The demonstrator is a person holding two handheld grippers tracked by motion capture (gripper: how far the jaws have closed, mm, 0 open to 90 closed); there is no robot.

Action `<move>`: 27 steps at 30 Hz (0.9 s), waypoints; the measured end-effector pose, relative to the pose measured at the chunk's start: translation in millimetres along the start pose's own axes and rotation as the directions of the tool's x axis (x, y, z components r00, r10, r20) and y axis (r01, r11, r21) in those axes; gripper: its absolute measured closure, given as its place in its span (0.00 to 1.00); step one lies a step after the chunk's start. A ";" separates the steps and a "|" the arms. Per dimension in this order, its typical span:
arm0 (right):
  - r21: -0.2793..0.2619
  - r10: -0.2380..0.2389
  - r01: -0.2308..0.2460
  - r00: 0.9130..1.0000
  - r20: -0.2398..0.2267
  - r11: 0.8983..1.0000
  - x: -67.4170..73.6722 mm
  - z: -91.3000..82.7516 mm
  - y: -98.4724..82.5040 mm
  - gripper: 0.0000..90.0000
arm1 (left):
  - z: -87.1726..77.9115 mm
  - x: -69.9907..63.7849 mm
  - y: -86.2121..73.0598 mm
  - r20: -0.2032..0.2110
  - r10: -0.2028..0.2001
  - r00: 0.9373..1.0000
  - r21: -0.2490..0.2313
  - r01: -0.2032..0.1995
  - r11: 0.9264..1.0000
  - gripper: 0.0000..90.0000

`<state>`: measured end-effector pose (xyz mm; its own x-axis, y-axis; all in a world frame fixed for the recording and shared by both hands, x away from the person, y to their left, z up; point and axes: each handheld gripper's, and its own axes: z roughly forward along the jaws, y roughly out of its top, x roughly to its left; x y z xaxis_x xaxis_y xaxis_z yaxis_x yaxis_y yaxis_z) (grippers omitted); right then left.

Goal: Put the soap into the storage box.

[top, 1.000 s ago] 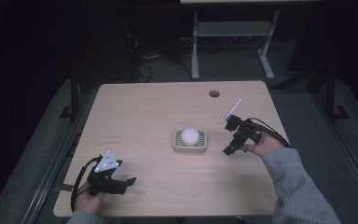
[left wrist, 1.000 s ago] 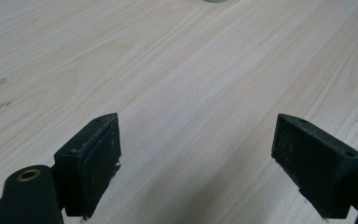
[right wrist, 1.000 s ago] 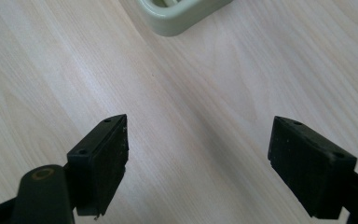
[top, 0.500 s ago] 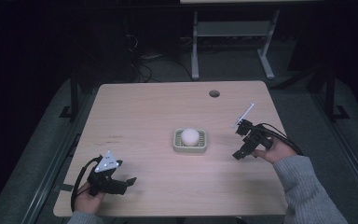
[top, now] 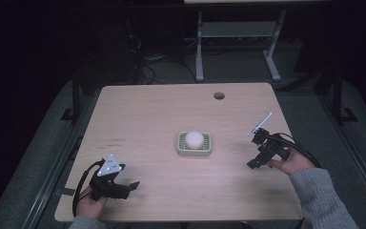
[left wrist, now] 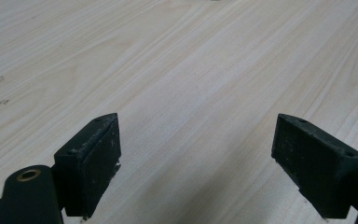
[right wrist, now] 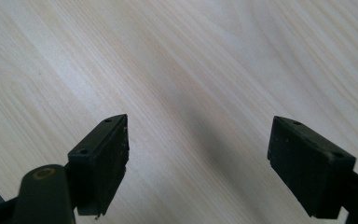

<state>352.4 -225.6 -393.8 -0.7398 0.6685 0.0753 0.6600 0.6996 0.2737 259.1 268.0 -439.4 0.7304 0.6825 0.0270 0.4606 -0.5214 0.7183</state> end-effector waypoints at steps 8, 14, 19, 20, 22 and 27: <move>-0.008 0.013 -0.013 1.000 0.000 1.000 0.2 1.0 -11.5 0.23 | 0.1 0.3 -0.4 -0.001 -0.001 1.000 0.001 0.001 1.000 0.17; -0.020 0.023 -0.023 1.000 0.004 1.000 0.3 1.5 -19.5 0.23 | 0.1 0.4 -0.3 -0.001 0.005 1.000 0.007 -0.005 1.000 0.17; -0.030 0.027 -0.027 1.000 0.006 0.999 0.6 2.9 -26.2 0.23 | 0.1 0.2 -0.5 -0.001 0.005 1.000 0.009 -0.005 1.000 0.17; -0.033 0.032 -0.032 0.999 0.004 0.999 1.0 3.1 -27.6 0.23 | 0.1 0.2 -0.4 -0.001 0.005 1.000 0.009 -0.005 1.000 0.17; -0.038 0.035 -0.035 0.999 0.003 0.999 1.4 3.4 -30.5 0.23 | 0.2 -0.2 -0.4 -0.001 0.004 1.000 0.009 -0.004 1.000 0.17; -0.051 0.041 -0.040 0.999 0.004 0.998 3.1 5.1 -38.1 0.23 | 0.5 -0.7 -0.4 0.000 0.006 1.000 0.009 -0.006 1.000 0.17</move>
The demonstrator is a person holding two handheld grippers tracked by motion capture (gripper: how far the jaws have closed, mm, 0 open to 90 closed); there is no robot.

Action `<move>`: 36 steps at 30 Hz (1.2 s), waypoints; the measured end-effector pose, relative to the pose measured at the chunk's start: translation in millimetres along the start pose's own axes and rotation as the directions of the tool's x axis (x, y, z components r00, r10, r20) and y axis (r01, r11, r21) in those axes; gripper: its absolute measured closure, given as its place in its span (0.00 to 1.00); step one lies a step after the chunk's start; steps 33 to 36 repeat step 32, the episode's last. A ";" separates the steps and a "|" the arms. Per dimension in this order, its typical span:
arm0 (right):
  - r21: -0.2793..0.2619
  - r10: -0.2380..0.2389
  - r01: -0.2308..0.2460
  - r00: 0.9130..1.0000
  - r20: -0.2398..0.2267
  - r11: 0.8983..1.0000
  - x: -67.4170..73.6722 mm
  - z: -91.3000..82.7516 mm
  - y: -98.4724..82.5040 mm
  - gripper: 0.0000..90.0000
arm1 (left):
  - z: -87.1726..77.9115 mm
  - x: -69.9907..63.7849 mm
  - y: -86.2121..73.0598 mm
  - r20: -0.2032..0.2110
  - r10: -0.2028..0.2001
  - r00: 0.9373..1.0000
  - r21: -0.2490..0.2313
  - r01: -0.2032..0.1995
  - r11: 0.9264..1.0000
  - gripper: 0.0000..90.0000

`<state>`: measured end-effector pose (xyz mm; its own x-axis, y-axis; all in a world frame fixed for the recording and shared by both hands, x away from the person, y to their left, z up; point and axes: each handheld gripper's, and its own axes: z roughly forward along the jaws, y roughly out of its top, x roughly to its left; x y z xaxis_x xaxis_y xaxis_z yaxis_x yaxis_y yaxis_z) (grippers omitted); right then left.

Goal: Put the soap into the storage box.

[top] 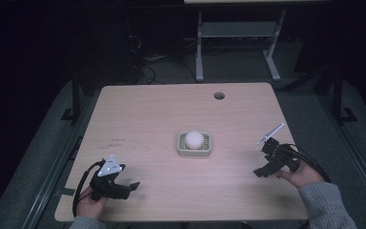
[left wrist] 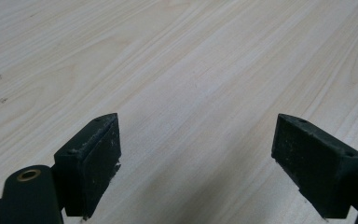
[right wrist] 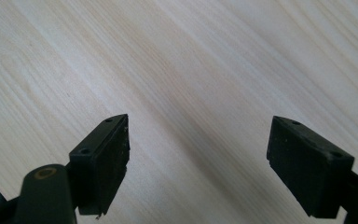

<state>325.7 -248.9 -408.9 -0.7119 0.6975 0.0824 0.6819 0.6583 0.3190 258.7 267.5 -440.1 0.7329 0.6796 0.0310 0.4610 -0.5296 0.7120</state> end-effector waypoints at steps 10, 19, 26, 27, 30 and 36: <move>-0.020 0.010 -0.010 1.000 -0.001 1.000 4.5 1.6 -12.6 0.23 | -0.6 0.0 -0.6 -0.002 -0.008 1.000 0.001 0.008 1.000 0.17; -0.034 0.019 -0.019 1.000 -0.003 0.999 8.3 2.6 -22.9 0.23 | -0.2 -0.5 -0.5 -0.001 -0.010 1.000 0.001 0.010 1.000 0.17; -0.040 0.023 -0.023 1.000 -0.003 0.999 11.4 4.3 -31.5 0.23 | 0.0 -0.7 -0.5 -0.001 -0.010 1.000 0.004 0.010 1.000 0.17; -0.044 0.024 -0.024 1.000 -0.003 0.999 12.2 4.2 -32.5 0.23 | 0.0 -0.6 -0.4 -0.001 -0.005 1.000 0.004 0.005 1.000 0.17; -0.048 0.024 -0.024 1.000 -0.002 0.999 14.6 3.1 -35.0 0.23 | 0.2 -0.7 -0.3 0.000 -0.005 1.000 0.003 0.005 1.000 0.17; -0.049 0.023 -0.023 1.000 -0.002 0.999 16.2 2.7 -36.9 0.23 | 0.3 -0.7 -0.3 0.000 -0.004 1.000 0.005 0.004 1.000 0.17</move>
